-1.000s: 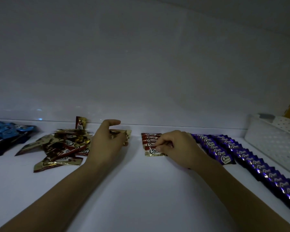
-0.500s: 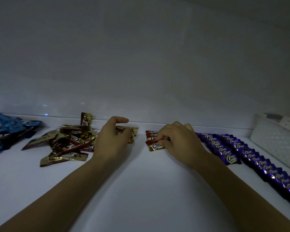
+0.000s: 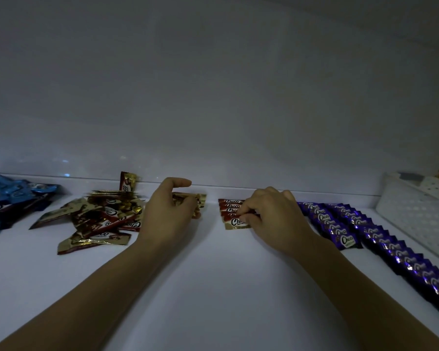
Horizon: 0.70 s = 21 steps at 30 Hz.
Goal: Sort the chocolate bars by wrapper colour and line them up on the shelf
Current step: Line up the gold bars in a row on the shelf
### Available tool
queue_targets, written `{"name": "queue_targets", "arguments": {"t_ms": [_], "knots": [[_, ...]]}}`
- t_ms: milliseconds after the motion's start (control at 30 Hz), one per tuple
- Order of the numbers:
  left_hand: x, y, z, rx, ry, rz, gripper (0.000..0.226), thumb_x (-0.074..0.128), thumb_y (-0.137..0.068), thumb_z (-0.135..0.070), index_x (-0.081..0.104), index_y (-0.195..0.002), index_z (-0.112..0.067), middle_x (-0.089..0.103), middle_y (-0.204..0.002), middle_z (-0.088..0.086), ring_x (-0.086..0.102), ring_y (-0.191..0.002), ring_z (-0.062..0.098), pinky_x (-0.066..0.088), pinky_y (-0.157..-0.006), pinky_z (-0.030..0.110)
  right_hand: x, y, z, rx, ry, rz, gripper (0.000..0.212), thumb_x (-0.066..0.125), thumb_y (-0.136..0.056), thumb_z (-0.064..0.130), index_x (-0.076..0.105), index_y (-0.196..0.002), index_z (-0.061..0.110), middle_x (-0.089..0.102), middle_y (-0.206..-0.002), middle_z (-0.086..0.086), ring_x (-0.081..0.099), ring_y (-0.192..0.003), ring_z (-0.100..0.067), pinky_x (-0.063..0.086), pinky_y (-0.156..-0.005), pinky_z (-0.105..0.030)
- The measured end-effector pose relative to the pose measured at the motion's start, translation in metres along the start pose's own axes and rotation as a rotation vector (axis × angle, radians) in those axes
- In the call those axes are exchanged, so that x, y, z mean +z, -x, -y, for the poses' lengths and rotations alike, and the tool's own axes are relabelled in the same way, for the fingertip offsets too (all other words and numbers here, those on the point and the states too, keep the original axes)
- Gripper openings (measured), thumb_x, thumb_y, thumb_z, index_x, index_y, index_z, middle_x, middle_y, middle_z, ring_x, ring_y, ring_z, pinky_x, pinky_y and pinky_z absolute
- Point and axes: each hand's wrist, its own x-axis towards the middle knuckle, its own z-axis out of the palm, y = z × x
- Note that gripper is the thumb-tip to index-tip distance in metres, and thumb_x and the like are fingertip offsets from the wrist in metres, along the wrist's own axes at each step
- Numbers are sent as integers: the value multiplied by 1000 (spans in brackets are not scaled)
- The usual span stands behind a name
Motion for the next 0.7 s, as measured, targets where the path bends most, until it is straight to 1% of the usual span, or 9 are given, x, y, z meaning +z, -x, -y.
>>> {"name": "queue_targets", "arguments": {"t_ms": [167,233,367,467,500,533,600,633,700], "knots": [[0,2,-2,-2,26,55,28,56,-91,-13,56,-115,-28,70,-84,-5,67,-65,-2,43,-58,26,0,1,2,19,6,-25,16,57,-91,34,71,-99,30,62,-105,8,48,-102,-12,18,-78,-27],[0,2,-2,-2,41,59,26,56,-92,-13,57,-114,-27,70,-82,-5,66,-63,-2,42,-56,23,1,1,4,25,6,-37,15,57,-91,33,70,-97,29,62,-104,8,48,-101,-12,21,-80,-28],[-1,4,-4,27,76,68,19,55,-93,-12,63,-104,-25,70,-76,-6,64,-54,-1,40,-45,9,2,1,3,14,1,-38,13,59,-90,35,69,-95,29,62,-101,8,49,-100,-13,23,-82,-29],[-2,7,-8,48,96,109,11,57,-93,-15,65,-93,-23,72,-76,-2,69,-59,10,39,-44,9,3,4,4,20,9,-71,14,63,-85,41,64,-89,27,57,-92,11,48,-93,-10,24,-80,-27],[-2,7,-9,43,117,128,9,58,-93,-16,64,-91,-22,73,-74,-1,69,-59,12,39,-44,10,3,5,4,31,-53,-100,14,64,-86,40,64,-87,26,55,-87,14,49,-89,-8,26,-79,-27],[-1,8,-11,34,143,149,7,58,-93,-18,64,-89,-21,73,-72,1,69,-59,12,39,-43,11,2,7,6,59,-215,-133,14,64,-86,39,65,-84,25,55,-79,16,51,-82,-5,31,-77,-26],[2,11,-14,5,200,198,10,57,-94,-21,64,-87,-22,72,-68,6,65,-56,12,38,-42,14,-3,9,14,124,-695,-152,14,65,-85,38,66,-78,27,61,-70,14,59,-72,-4,46,-71,-27],[4,12,-16,-11,230,225,12,56,-94,-21,65,-87,-22,71,-67,8,63,-56,13,38,-42,15,-6,9,18,147,-874,-143,10,66,-84,37,68,-80,28,66,-73,9,64,-74,-10,52,-71,-32],[11,17,-18,-36,288,286,14,53,-96,-22,66,-93,-22,69,-68,13,59,-56,17,38,-44,21,-10,10,22,147,-1002,-129,6,71,-83,25,71,-88,27,70,-82,-6,68,-79,-27,56,-76,-45]]}}
